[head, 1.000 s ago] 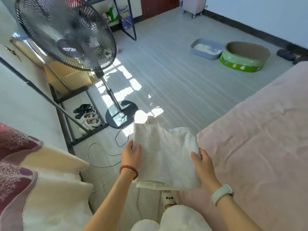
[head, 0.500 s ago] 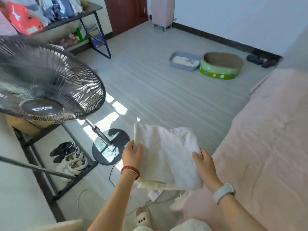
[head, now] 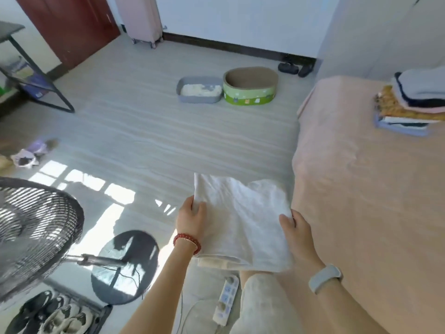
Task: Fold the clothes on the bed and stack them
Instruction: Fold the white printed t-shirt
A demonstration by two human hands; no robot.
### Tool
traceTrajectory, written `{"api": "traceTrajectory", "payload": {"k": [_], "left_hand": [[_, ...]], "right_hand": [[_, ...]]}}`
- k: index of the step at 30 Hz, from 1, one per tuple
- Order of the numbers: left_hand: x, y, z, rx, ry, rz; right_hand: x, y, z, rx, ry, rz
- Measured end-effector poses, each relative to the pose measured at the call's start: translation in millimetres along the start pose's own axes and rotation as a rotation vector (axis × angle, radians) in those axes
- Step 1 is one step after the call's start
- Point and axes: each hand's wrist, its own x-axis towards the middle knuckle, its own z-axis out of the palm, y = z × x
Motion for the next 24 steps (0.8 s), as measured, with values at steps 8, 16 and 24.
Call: {"api": "traceTrajectory", "payload": {"k": [8, 16, 24], "left_hand": [[140, 89, 101, 0.024, -0.050, 0.000], [248, 218, 222, 0.041, -0.137, 0.113], [335, 319, 333, 0.099, -0.335, 0.261]], "right_hand": [[174, -46, -22, 0.023, 0.045, 0.009], [328, -111, -93, 0.014, 0.231, 0.000], [429, -145, -152, 0.132, 0.446, 0.043]]}}
